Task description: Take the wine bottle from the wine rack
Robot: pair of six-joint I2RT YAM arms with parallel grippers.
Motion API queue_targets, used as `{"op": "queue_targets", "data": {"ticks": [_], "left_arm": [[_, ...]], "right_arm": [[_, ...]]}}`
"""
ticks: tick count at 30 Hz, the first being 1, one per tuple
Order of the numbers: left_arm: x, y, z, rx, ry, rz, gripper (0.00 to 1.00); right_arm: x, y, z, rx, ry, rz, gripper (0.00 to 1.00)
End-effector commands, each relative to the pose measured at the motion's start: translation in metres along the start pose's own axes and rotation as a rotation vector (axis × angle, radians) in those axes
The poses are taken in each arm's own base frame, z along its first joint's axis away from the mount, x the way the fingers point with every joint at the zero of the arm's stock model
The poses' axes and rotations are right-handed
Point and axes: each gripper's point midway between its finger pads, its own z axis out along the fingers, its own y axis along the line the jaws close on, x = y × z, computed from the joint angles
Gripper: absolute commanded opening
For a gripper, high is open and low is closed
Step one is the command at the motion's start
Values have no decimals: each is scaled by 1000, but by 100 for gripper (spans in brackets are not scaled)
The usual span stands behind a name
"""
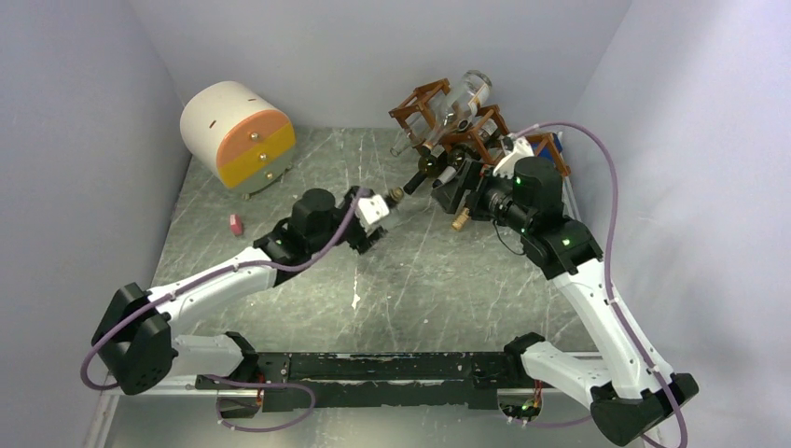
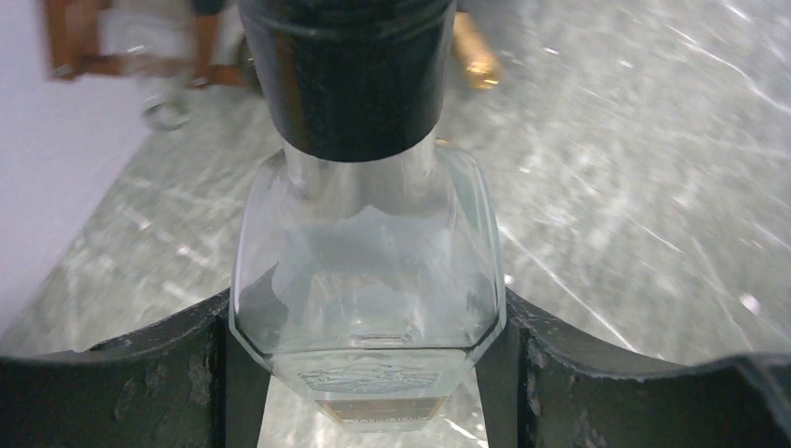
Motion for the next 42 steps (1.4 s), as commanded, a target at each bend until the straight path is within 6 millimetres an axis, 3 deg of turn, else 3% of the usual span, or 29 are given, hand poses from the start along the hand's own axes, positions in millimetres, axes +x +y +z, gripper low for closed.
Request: {"op": "queue_targets", "data": {"ticks": [1,8,12,20,26,32,35,37,42], "left_arm": [[-70,89,-35,-331,-263,-101,7],[-47,182,-75,-595,-291,-326,7],[-20,224,-95,-706,-255,-368,7],[39,279,-135,-879,-227,-437,7],[77,296,-143,-930,-177,-467,7],[104,294,-127,-909,-130,-529,7],[114,291,-119,-890,-110,-557,7],[119,290,-116,-883,-95,-563,14],[122,283,-110,-875,-62,-544,46]], "right_arm": [[-19,-33,-19,207,-91,-58,100],[-16,-38,-23,227,-96,-52,100],[-10,-46,-21,260,-77,-62,100],[-9,-64,-16,331,-78,-109,100],[-11,-72,-4,356,-87,-139,100],[-24,-76,15,384,-107,-155,100],[-33,-88,26,430,-117,-148,100],[-39,-101,32,448,-115,-123,100],[-56,-121,45,422,-122,-55,100]]}}
